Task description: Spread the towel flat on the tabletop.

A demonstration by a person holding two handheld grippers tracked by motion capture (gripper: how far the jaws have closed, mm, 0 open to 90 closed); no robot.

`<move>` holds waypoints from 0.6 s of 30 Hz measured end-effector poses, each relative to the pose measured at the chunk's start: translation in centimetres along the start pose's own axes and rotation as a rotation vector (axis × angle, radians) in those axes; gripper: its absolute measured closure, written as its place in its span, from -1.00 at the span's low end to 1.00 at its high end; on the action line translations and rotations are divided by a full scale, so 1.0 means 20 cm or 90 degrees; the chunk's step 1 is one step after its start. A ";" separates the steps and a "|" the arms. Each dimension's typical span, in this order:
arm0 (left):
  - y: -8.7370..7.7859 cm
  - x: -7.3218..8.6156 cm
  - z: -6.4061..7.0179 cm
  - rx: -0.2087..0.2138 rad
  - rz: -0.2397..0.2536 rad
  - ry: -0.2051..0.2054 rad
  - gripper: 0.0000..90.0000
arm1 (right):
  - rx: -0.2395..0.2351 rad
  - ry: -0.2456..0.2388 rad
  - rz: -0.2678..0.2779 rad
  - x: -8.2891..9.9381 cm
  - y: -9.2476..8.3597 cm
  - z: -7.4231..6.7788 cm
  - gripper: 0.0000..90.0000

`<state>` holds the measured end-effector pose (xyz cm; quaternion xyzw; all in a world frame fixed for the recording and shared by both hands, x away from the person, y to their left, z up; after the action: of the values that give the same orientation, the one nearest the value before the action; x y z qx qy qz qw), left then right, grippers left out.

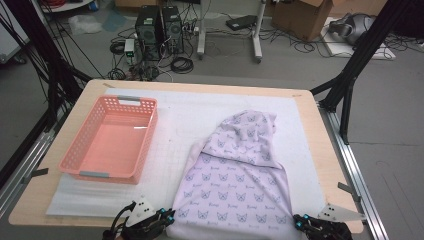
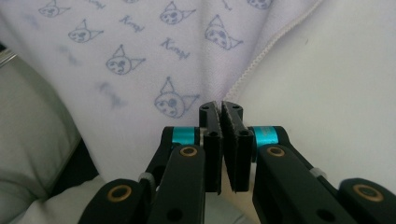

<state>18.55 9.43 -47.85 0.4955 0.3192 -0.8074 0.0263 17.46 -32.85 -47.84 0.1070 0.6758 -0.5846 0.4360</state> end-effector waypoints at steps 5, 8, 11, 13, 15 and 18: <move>0.01 -0.04 -0.02 0.007 0.050 -0.008 0.17 | 0.028 0.020 0.025 -0.04 0.00 0.02 0.45; 0.03 -0.06 -0.05 -0.008 0.060 -0.006 0.03 | 0.047 0.045 0.050 -0.09 0.03 0.05 0.33; 0.06 -0.09 -0.08 -0.017 0.054 -0.005 0.01 | 0.078 0.041 0.038 -0.13 0.10 0.08 0.29; 0.07 -0.10 -0.09 -0.019 0.055 -0.005 0.01 | 0.099 0.045 0.031 -0.17 0.17 0.11 0.27; 0.08 -0.11 -0.10 -0.017 0.058 -0.005 0.02 | 0.116 0.057 0.027 -0.23 0.23 0.13 0.27; 0.10 -0.13 -0.11 -0.015 0.055 0.003 0.02 | 0.136 0.067 0.031 -0.33 0.33 0.17 0.28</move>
<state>22.24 8.33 -47.41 0.5102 0.3073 -0.8005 0.0662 27.33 -31.49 -47.54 0.1996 0.6290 -0.6360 0.4000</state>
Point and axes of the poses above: each handheld gripper's, and its own axes: y roughly forward along the jaws, x roughly out of its underside, z roughly to its right, the point moved 6 cm from there along y, roughly forward along the jaws, and after that the axes turned 14 degrees about x, right-handed, at the moved point
